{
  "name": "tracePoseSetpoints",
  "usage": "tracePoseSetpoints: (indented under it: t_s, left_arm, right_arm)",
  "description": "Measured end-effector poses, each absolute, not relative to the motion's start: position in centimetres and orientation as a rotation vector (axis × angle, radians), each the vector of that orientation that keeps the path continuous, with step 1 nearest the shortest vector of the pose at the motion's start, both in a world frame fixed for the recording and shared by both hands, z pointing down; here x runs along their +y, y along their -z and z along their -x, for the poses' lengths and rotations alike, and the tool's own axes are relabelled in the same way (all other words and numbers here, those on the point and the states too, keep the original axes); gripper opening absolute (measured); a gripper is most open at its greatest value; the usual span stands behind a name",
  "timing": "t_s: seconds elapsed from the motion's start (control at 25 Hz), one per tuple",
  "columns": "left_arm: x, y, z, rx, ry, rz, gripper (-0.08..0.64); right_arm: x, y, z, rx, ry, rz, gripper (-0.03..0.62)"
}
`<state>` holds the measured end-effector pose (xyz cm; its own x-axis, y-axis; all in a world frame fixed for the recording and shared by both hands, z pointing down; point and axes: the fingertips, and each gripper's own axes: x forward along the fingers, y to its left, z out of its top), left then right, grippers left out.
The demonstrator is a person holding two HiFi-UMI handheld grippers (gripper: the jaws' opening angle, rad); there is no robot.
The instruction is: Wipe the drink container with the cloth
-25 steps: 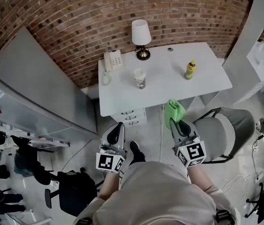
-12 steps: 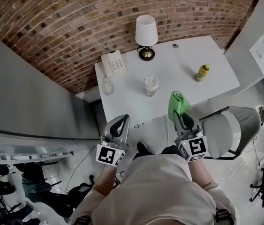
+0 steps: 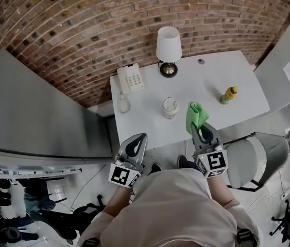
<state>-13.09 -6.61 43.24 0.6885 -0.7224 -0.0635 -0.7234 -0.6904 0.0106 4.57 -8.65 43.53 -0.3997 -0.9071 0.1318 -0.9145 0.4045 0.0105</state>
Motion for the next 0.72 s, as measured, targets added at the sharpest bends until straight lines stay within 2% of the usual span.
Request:
tracePoseSetpoints:
  t_s: [0.28,0.72]
  left_arm:
    - [-9.0,-42.3,11.0,1.435,-0.203,2.825,0.009]
    - [-10.6,-43.3,9.3,1.496,-0.126,2.816,0.009]
  right_arm:
    - [-11.2,-43.6,-5.8,-2.571,-0.061,-1.464,0.054]
    - [-13.3,-45.9,-7.5,-2.585,-0.044,-1.421,0.054]
